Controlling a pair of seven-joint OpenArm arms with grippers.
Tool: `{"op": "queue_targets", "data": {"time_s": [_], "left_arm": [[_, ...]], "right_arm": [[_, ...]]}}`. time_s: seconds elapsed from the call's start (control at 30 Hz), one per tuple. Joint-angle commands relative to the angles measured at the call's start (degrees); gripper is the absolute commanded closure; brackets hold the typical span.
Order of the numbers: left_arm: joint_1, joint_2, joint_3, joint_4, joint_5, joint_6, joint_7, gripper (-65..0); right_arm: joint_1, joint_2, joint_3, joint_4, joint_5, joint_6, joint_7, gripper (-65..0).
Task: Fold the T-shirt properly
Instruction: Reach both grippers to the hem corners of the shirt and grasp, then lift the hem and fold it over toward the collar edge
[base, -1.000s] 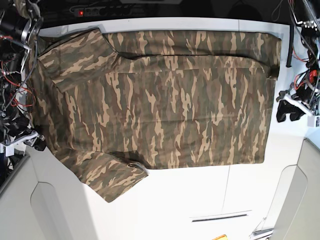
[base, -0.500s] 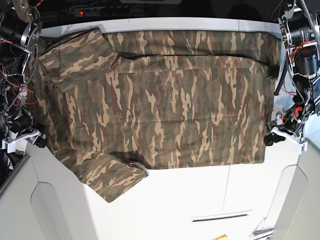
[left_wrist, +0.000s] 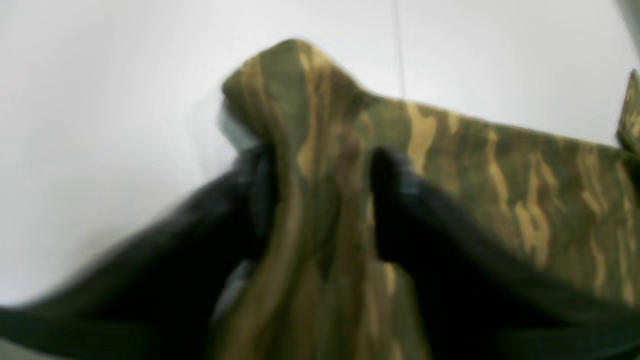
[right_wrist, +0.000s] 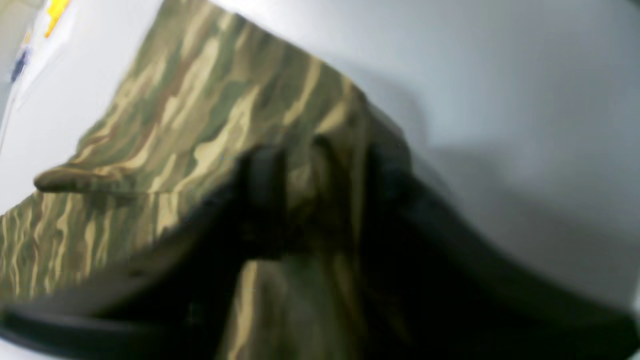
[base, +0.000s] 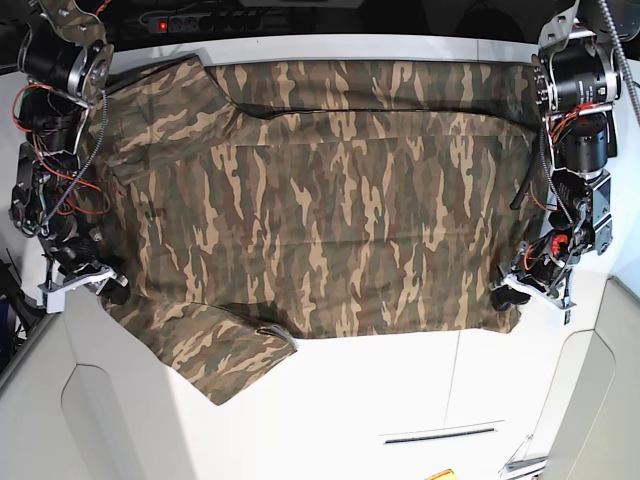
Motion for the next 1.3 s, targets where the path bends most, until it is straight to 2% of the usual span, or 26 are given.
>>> {"op": "queue_targets", "data": {"time_s": [0.0,0.07,0.1,0.2,0.23,0.47,0.6,0.73,0.93,1.1,1.27], "left_arm": [[-1.01,-1.07,0.00,0.44,0.11,-0.11,0.50,-14.3],[-1.01,-1.60,-0.02,0.48,-0.11,-0.22,0.48,-3.0],[-1.05,-1.79,-0.02,0.52,-0.37,-0.79,0.46,0.0],[-1.16,-2.78,-0.02,1.14,-1.88,-6.40,0.50,0.0],[-1.14,-3.19,-0.02,1.62,-2.29,-6.94,0.68,0.0],[-1.11,-6.78,-0.02,7.61,-8.11,-6.94,8.61,0.0],[-0.94,-8.85,-0.02,12.09,-14.14,-6.94,16.48,0.0],[0.26,-11.26,-0.02,16.55,-21.16,-6.94,24.59,0.0],[6.78,-15.23,-0.02,23.87,-28.87,-6.94,30.23,0.0],[14.78,-17.20,-0.44,31.67,-29.49,-6.94,30.73,0.0],[23.37,-17.27,-4.26,37.48,-29.49,-6.94,32.04,0.0]], "right_arm": [[1.16,0.70,0.00,0.61,0.00,0.07,-0.13,-13.4],[1.31,0.90,0.00,0.70,0.04,1.20,-0.15,-3.5],[1.44,0.98,0.00,0.76,0.04,2.54,-0.17,0.0],[2.38,1.09,0.00,1.25,0.04,3.02,-2.12,0.0],[2.71,1.18,0.00,1.60,0.04,3.04,-3.45,0.0],[2.97,2.14,0.00,10.14,0.96,2.99,-15.21,0.0],[2.58,3.52,0.00,16.31,6.71,3.02,-23.43,0.0],[0.44,6.16,0.00,21.49,12.28,3.02,-29.07,0.0],[-5.79,10.43,0.00,26.93,18.80,3.28,-31.39,0.0],[-10.93,12.39,0.11,28.35,21.49,3.28,-31.56,0.0],[-16.85,13.05,0.33,28.35,23.82,3.30,-31.67,0.0]]}}
